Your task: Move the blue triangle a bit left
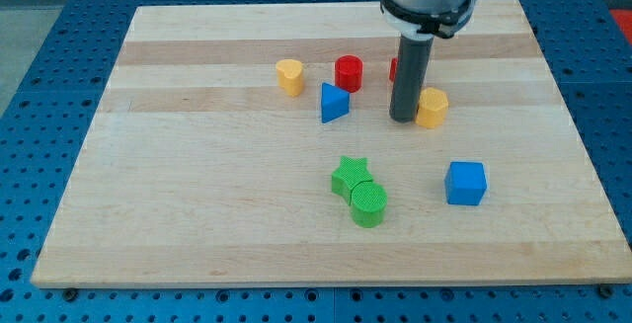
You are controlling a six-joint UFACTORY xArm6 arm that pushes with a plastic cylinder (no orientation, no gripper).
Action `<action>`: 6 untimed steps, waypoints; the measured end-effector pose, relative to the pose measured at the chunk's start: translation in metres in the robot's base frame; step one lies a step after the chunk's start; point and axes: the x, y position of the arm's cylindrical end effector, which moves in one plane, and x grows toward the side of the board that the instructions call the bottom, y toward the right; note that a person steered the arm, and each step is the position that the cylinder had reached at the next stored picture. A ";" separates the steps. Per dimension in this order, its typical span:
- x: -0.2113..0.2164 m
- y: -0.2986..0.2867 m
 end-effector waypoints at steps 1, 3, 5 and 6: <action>-0.001 -0.007; -0.001 -0.020; -0.004 -0.033; -0.004 -0.040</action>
